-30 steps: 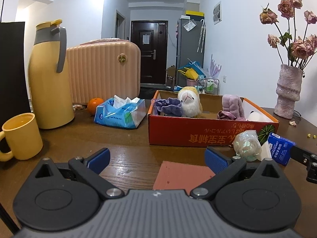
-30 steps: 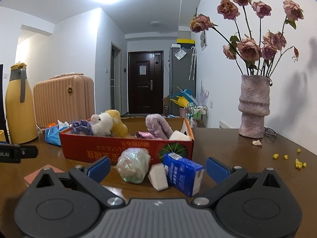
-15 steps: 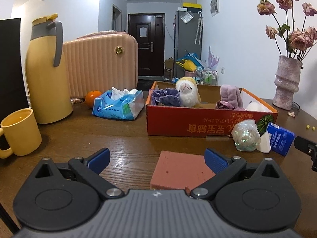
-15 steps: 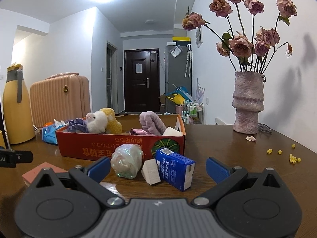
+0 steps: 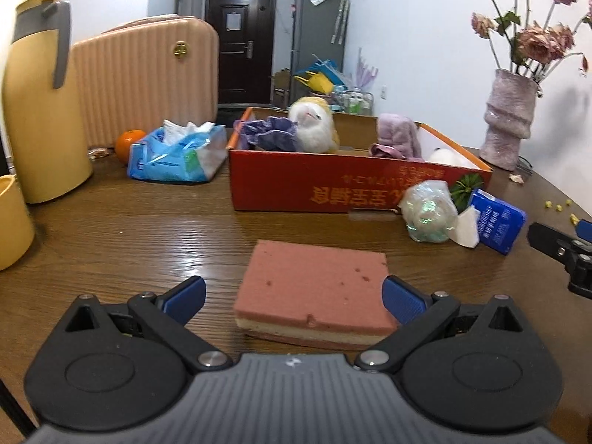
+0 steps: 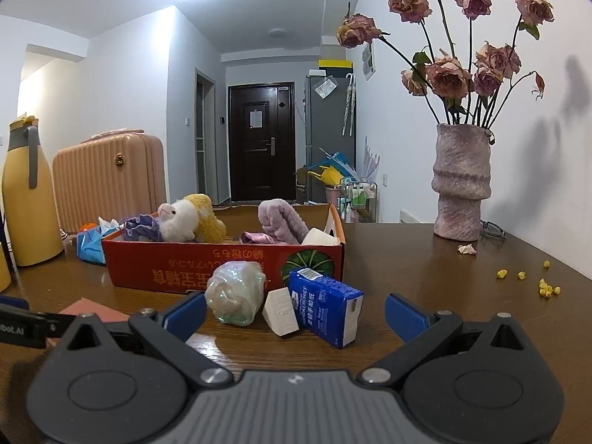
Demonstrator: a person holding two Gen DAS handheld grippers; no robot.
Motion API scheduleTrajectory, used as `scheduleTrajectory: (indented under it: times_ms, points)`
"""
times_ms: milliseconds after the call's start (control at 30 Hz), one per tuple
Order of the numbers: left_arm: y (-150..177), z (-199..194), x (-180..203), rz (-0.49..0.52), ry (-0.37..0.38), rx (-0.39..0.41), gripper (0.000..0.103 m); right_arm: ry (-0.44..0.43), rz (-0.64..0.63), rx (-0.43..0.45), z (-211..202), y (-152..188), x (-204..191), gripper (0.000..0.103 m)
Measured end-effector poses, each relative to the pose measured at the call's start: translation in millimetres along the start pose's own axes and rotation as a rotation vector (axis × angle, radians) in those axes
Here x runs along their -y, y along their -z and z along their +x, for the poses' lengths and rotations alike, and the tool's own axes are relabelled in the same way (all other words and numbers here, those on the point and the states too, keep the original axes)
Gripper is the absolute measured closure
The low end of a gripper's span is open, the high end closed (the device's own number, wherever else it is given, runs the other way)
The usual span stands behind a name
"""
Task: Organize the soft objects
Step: 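Grasp the pink-and-yellow sponge block with the right gripper and lift it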
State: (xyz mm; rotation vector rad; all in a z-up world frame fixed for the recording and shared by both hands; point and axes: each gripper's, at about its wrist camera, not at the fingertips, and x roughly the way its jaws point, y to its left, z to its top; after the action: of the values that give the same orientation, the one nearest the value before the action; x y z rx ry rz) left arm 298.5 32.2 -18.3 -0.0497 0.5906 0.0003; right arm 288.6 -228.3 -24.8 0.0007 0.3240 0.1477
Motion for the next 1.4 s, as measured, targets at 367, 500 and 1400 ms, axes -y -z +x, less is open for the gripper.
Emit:
scheduleTrajectory:
  times_ms: [367, 500, 1400]
  points:
    - [-5.7, -4.3, -23.7, -0.050, -0.104, 0.008, 0.000, -0.123, -0.034, -0.053, 9.3, 4.5, -17.0, 0.000]
    - [0.3, -12.4, -36.7, -0.019, -0.120, 0.012, 0.000, -0.200, -0.076, -0.071, 11.1, 8.6, -36.2, 0.000]
    - [14.7, -28.3, -105.6, -0.067, -0.156, -0.048, 0.000, -0.368, -0.102, -0.366, 90.0, 8.5, -138.6, 0.017]
